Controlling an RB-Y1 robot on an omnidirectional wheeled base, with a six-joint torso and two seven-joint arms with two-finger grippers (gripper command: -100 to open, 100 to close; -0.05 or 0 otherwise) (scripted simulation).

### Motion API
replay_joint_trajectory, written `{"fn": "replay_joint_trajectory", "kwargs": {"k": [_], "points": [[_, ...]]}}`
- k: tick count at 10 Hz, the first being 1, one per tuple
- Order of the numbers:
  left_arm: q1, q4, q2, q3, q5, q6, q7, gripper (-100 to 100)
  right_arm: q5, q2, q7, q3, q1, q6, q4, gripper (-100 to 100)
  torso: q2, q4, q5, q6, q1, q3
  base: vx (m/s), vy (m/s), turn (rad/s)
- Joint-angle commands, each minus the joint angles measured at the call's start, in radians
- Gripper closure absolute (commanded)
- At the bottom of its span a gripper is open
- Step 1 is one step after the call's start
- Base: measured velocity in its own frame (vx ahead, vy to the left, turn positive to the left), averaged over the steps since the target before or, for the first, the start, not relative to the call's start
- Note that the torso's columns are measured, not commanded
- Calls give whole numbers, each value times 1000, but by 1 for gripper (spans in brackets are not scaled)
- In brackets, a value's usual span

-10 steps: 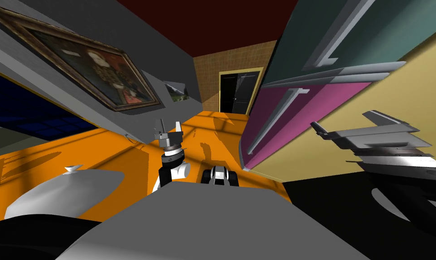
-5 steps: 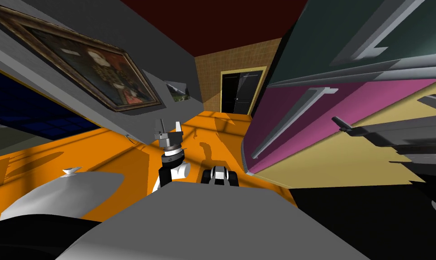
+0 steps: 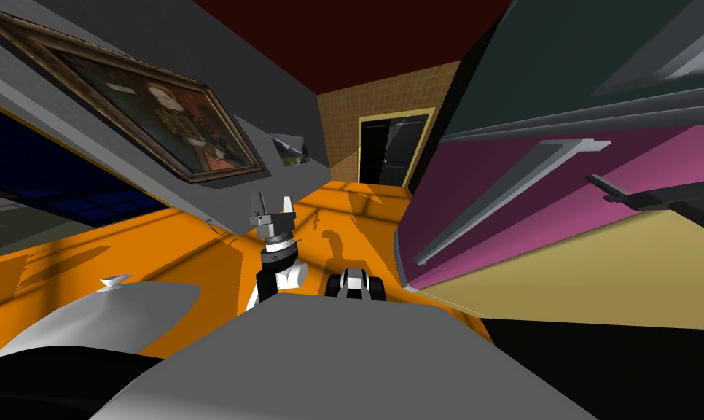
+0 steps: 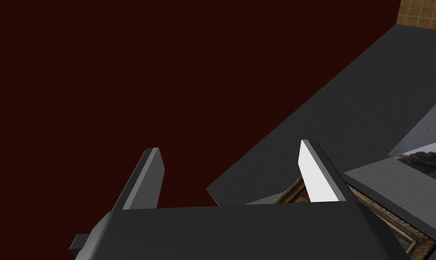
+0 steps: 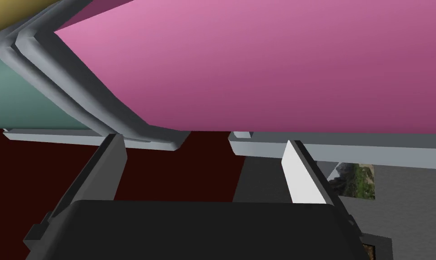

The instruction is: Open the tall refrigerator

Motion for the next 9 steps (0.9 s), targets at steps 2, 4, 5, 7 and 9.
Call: {"fn": "replay_joint_trajectory", "kwargs": {"k": [2,4,5,7,9], "points": [[0,0,0,0,0,0,0,0,77,-61,31,-82,-2,10,22,-100,-4,-1,-4,0,0,0,85,43,22],[0,0,0,0,0,0,0,0,121,-94,45,-125,-2,12,32,-100,-5,-2,-4,-2,1,-1,108,61,35],[0,0,0,0,0,0,0,0,138,-108,51,-143,-1,12,36,-100,-2,-2,-6,-2,0,2,78,45,-17],[0,0,0,0,0,0,0,0,170,-132,62,-175,-1,13,42,-100,-5,-3,-7,-5,-2,0,63,20,32],[0,0,0,0,0,0,0,0,157,-148,41,-180,8,4,56,-100,-4,-3,-7,-4,-1,1,33,21,-52]]}}
